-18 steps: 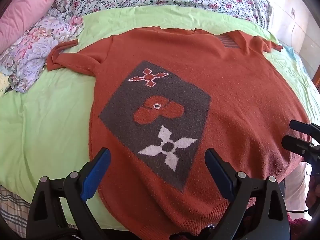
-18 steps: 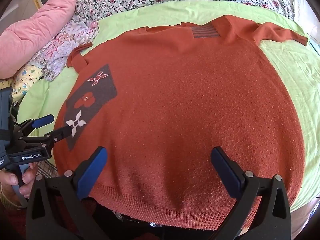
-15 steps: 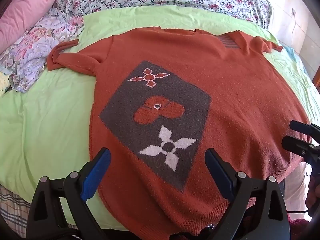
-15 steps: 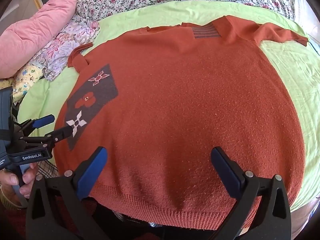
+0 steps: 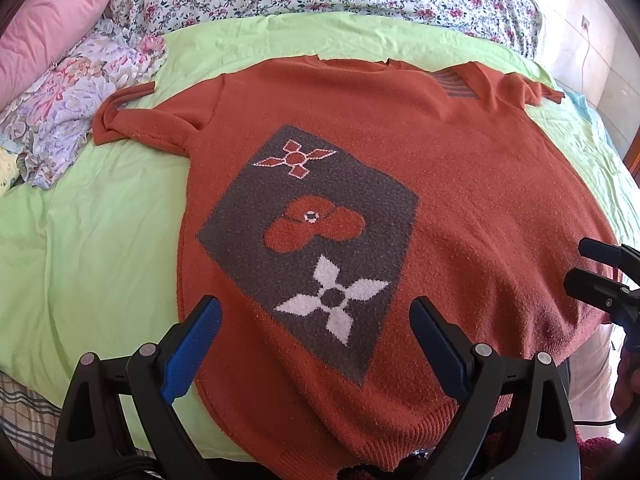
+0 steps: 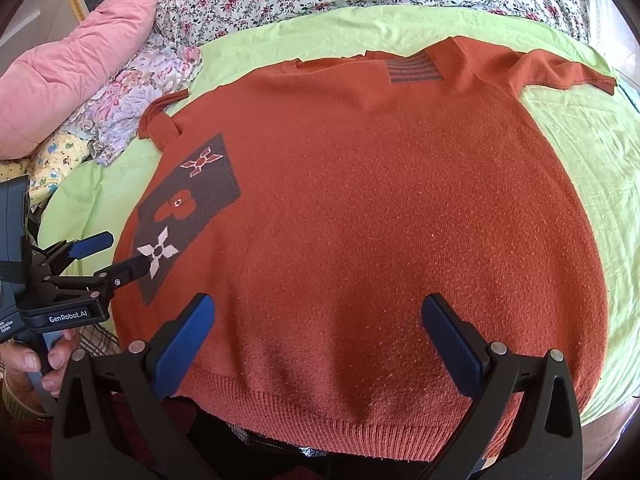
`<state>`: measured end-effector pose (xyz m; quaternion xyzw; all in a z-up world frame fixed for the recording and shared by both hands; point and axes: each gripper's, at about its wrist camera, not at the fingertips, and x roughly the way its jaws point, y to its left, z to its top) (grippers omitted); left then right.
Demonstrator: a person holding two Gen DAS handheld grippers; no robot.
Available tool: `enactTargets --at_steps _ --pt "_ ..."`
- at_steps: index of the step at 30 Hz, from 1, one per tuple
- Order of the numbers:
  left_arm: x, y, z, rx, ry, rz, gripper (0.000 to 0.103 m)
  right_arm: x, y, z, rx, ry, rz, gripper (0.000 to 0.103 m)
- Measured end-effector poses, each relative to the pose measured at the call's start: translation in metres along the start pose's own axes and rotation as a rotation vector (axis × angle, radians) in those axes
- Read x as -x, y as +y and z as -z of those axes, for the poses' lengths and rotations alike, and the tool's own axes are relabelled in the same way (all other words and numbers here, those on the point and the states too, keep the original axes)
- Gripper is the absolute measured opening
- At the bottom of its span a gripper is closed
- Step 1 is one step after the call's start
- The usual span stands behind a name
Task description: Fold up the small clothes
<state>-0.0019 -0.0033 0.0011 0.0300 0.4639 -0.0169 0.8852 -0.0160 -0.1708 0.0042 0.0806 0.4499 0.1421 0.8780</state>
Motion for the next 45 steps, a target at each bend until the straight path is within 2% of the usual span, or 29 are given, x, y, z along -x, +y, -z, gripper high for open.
enactTargets --at_steps 16,23,27,37,45 --pt "-0.005 0.000 -0.002 -0.002 0.009 -0.005 0.095 0.001 0.000 -0.001 -0.008 -0.017 -0.016 0.103" --pt "-0.006 0.001 -0.004 0.002 0.014 -0.001 0.095 -0.002 -0.003 -0.003 0.009 0.042 0.027 0.103" --pt "-0.009 0.002 -0.006 0.010 0.006 0.008 0.095 -0.002 -0.005 -0.005 0.004 0.027 0.024 0.103" --pt "-0.016 0.005 -0.010 0.033 0.048 0.036 0.095 -0.004 -0.010 -0.010 -0.003 0.032 0.037 0.103" --pt "-0.021 0.006 -0.015 0.024 0.027 0.041 0.095 -0.008 -0.014 -0.014 -0.010 0.029 0.025 0.103"
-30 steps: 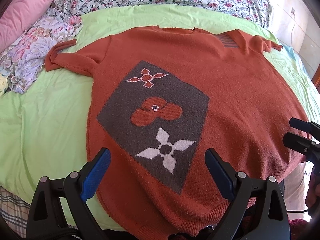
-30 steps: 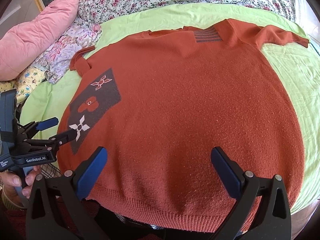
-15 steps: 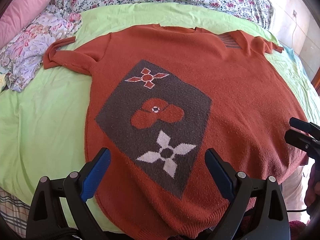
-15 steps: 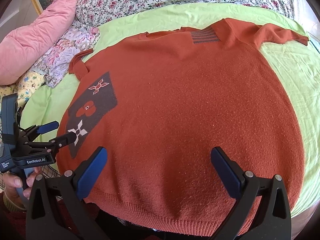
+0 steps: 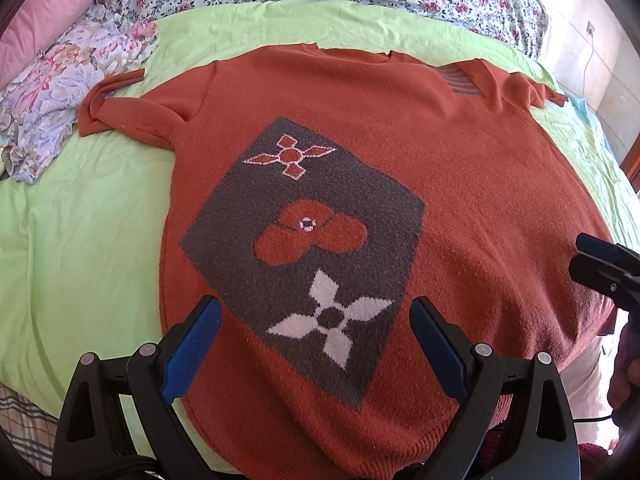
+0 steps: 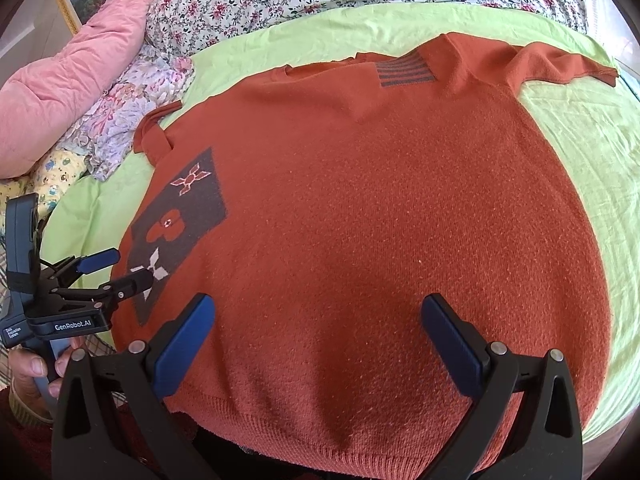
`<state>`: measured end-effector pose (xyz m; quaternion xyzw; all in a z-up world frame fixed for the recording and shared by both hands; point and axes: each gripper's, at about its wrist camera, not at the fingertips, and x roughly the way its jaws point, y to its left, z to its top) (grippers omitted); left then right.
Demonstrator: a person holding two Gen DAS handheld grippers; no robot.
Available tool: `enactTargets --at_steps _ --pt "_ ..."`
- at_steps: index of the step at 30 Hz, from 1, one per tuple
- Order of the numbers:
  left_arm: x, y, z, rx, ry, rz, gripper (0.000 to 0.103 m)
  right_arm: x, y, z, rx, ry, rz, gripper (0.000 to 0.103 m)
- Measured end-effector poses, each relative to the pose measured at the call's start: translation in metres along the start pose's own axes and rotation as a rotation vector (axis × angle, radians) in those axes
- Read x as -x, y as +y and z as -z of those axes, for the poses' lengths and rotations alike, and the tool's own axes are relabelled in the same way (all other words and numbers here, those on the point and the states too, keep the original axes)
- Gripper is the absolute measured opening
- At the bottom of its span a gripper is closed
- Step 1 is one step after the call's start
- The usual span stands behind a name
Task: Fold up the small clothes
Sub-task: 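Grasp the sweater shoulders with both grippers and flip it over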
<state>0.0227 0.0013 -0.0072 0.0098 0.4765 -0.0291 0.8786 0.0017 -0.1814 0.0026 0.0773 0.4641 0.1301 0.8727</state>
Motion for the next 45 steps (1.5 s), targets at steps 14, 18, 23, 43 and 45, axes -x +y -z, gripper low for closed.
enactTargets --at_steps 14,18,23,43,45 --pt "-0.008 0.016 -0.048 -0.009 -0.036 -0.029 0.095 0.001 -0.038 -0.054 -0.064 -0.027 -0.026 0.103" --pt "-0.009 0.024 -0.075 -0.016 -0.070 -0.059 0.095 0.002 -0.062 -0.081 -0.091 -0.038 -0.017 0.103" --pt "-0.017 0.035 -0.117 -0.066 -0.107 -0.089 0.095 -0.002 -0.080 -0.129 -0.077 -0.071 -0.027 0.103" --pt "-0.194 0.102 -0.326 -0.202 0.074 0.089 0.097 -0.166 -0.091 -0.333 0.184 0.069 -0.117 0.086" --pt "-0.207 0.109 -0.332 -0.193 0.096 0.095 0.097 -0.184 -0.091 -0.335 0.217 0.130 -0.147 0.084"
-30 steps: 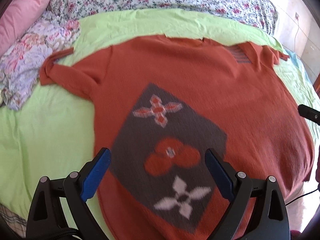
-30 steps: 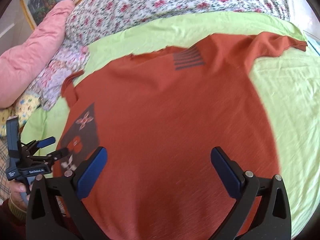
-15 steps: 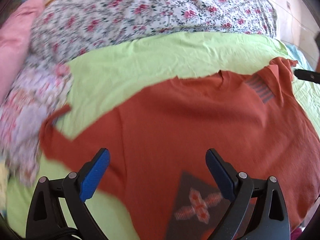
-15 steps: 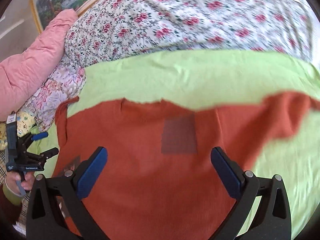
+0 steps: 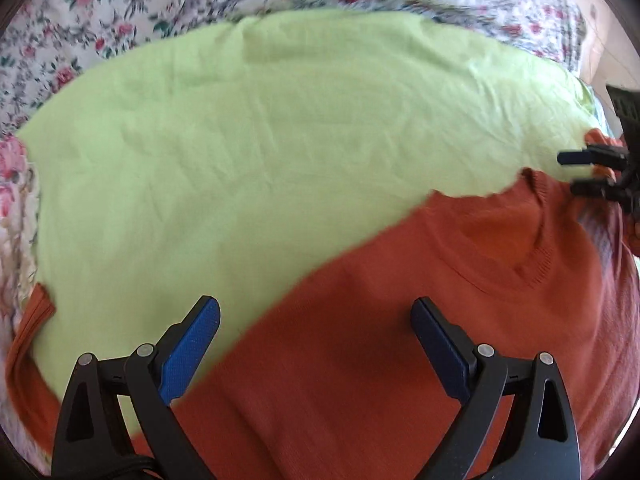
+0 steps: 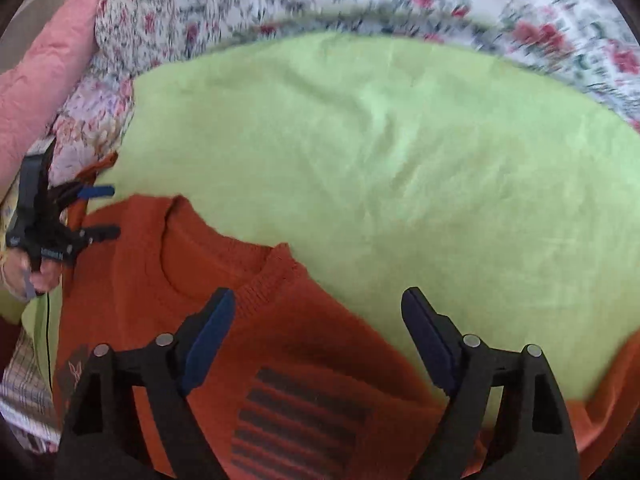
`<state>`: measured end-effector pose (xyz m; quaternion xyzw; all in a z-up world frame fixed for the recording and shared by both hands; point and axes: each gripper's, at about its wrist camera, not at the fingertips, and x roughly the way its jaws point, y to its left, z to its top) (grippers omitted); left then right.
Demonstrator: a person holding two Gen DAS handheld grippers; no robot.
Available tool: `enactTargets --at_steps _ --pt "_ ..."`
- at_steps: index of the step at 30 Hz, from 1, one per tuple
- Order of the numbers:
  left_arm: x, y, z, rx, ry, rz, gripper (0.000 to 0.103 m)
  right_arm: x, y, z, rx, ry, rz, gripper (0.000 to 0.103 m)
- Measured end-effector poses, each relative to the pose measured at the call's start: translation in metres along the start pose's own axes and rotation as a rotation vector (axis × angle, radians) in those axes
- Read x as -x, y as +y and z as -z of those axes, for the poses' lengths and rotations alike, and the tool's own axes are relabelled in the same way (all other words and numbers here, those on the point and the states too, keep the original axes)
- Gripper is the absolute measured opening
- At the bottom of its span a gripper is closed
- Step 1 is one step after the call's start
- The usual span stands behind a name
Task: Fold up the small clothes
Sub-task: 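Grasp the sweater shoulders with both grippers and flip it over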
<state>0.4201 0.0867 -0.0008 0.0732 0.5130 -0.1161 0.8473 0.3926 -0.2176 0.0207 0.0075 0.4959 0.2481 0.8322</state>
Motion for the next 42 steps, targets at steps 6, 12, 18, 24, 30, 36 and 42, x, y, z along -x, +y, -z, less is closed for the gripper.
enactTargets --at_steps 6,12,18,24,30,36,42 --pt "-0.029 0.001 0.001 -0.043 0.061 0.044 0.087 -0.036 0.015 0.004 0.139 0.129 0.046 0.059" --pt "-0.010 -0.024 0.011 -0.149 0.004 0.047 0.005 -0.025 0.027 0.006 0.174 0.078 0.095 0.006" --pt "0.002 -0.021 0.001 -0.081 -0.068 -0.050 0.004 0.005 0.025 -0.028 0.122 -0.106 0.211 0.005" --pt "-0.018 -0.023 0.007 -0.044 -0.062 -0.124 0.005 -0.051 0.014 -0.025 0.101 -0.018 0.291 0.005" --pt "0.000 -0.013 0.008 0.057 -0.061 -0.104 0.012 -0.021 0.009 -0.018 0.053 -0.085 0.319 0.037" --pt "0.042 -0.019 0.036 0.123 -0.088 -0.090 0.013 0.083 -0.064 0.028 -0.125 -0.214 0.298 0.047" --pt "0.080 -0.066 0.061 0.125 -0.129 0.023 0.036 0.166 -0.177 0.108 -0.391 -0.277 0.435 0.047"
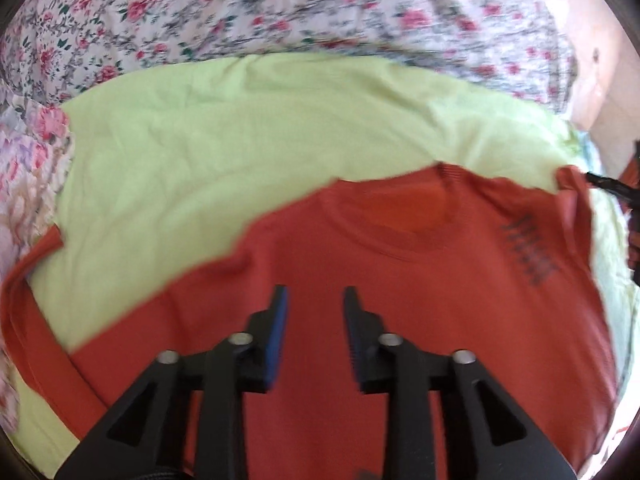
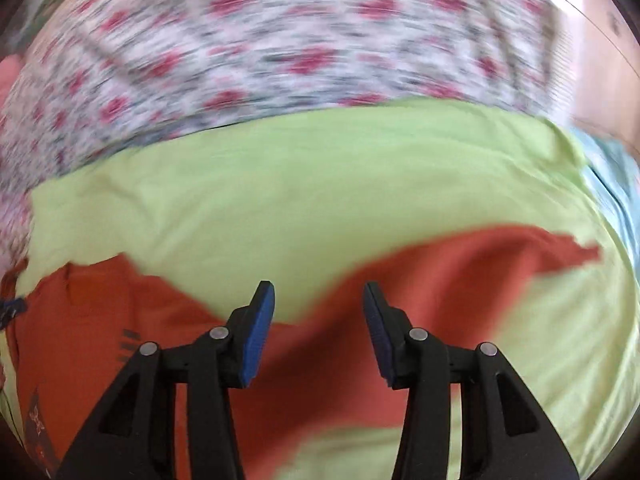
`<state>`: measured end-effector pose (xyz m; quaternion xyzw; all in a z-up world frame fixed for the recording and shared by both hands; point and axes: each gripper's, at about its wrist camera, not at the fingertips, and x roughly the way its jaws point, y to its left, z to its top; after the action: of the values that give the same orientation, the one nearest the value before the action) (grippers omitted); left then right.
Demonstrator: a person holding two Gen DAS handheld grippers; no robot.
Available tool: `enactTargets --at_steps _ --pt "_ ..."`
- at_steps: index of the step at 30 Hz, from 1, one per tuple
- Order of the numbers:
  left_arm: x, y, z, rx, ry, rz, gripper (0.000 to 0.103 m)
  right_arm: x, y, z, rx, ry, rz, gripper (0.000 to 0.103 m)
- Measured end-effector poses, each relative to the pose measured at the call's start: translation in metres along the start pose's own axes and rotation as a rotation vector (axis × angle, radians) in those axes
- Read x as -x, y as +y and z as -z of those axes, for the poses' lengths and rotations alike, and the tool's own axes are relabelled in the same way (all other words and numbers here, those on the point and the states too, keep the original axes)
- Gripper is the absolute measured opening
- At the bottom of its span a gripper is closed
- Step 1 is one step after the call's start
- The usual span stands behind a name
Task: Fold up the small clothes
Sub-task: 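Grasp the sweater shoulders with both grippers and flip it over, then grasp a sleeve cuff with the right gripper and fold it across the back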
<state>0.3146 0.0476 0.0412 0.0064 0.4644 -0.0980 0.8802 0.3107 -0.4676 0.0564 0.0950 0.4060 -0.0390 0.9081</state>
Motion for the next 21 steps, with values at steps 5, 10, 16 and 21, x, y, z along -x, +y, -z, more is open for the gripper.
enactTargets --at_steps 5,10,16,21 --pt "0.002 -0.046 0.020 0.015 0.034 0.091 0.038 0.006 -0.099 0.012 -0.258 -0.013 0.052 0.047" --pt "-0.009 -0.080 0.045 0.006 0.083 0.118 0.041 0.001 -0.151 0.013 -0.426 -0.034 0.075 0.047" --pt "-0.024 -0.106 0.075 0.006 0.153 0.127 0.043 -0.027 -0.179 0.007 -0.563 -0.071 -0.017 0.047" --pt "-0.027 -0.106 0.081 0.036 0.175 0.117 0.044 -0.044 -0.197 0.003 -0.696 -0.133 -0.090 0.042"
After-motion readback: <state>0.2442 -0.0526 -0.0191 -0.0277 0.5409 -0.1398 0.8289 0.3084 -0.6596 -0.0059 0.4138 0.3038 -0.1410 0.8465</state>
